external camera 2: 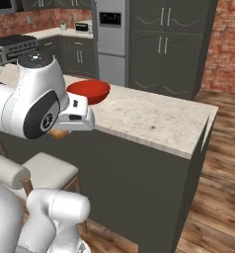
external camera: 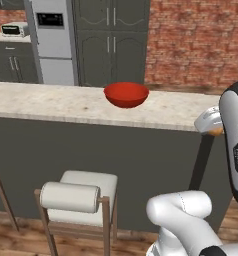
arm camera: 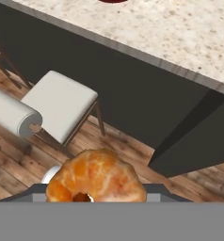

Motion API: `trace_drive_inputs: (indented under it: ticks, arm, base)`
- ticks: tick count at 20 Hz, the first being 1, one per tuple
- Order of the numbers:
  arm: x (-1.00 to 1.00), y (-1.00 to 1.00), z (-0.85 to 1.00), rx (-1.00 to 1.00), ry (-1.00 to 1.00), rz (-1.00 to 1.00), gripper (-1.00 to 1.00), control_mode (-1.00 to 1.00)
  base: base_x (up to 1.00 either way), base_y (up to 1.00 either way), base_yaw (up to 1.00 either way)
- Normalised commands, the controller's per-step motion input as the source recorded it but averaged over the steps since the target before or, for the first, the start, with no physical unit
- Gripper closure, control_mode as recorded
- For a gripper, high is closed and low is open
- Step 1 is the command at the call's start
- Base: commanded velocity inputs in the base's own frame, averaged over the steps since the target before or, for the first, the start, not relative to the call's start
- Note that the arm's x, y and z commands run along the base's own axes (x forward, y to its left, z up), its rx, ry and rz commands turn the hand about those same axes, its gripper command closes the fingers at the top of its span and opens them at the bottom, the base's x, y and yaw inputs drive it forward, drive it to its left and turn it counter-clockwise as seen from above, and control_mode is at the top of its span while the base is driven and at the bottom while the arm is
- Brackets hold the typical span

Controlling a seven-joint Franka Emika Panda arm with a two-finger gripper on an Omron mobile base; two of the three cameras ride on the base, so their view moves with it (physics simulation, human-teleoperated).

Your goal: Take the fruits from the plate on the dining counter and place two fruits in each bowl.

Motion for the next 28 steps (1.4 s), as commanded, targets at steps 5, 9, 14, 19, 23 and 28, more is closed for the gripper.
trace_drive_inputs:
  ticks: [5,9,14,19,23,28]
  arm:
    - [0.0,0.0,0.0,0.0,0.0,0.0,1.0,1.0]
    - [0.0,0.0,0.0,0.0,0.0,0.0,1.0,1.0]
    - [0.15,0.02,0.01,0.0,0.02,0.0,1.0,-1.0]
    - [0.88,0.26,0.0,0.0,0.01,0.0,1.0,-1.0]
    - [1.0,0.36,0.0,0.0,0.02,0.0,1.0,-1.0]
    - [1.0,0.25,0.12,-0.03,0.04,0.0,1.0,-1.0]
  base:
    - [0.4,-0.1,0.15]
    - [0.14,0.0,0.09]
    - [0.1,0.0,0.02]
    - [0.0,0.0,0.0]
    - [0.0,0.0,0.0]
    - [0.0,0.0,0.0]
